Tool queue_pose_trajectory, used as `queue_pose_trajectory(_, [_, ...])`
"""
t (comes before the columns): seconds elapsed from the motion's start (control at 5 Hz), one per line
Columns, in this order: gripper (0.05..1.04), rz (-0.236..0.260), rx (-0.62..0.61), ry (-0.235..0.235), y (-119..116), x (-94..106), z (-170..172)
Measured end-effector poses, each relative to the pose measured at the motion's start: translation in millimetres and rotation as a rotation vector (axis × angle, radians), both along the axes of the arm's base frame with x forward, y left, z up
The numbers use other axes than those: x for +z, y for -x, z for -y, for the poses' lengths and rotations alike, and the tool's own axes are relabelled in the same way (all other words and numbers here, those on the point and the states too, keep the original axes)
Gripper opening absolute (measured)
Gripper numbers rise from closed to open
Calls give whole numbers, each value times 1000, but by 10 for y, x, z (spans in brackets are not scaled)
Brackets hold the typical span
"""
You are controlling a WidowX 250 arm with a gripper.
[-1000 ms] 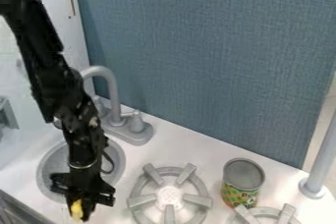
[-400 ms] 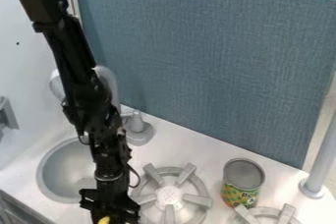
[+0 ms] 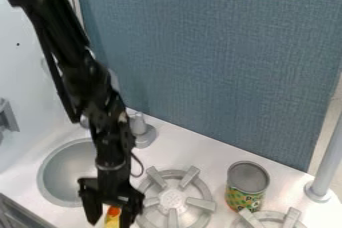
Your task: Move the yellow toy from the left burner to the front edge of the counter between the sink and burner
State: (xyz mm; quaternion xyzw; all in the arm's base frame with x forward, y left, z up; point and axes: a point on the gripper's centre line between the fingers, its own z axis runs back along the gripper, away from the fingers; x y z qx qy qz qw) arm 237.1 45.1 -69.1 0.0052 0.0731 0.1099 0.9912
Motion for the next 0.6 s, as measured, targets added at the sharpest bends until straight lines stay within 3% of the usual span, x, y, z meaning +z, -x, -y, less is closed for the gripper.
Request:
queue_pose_trajectory(0.2, [1004, 64, 12, -84, -23, 366, 11])
queue_pose_trajectory(0.4, [1001, 172, -108, -108, -23, 836, 334])
queue_pose_trajectory(0.6, [1001, 195, -258, -83, 161, 1008, 693])
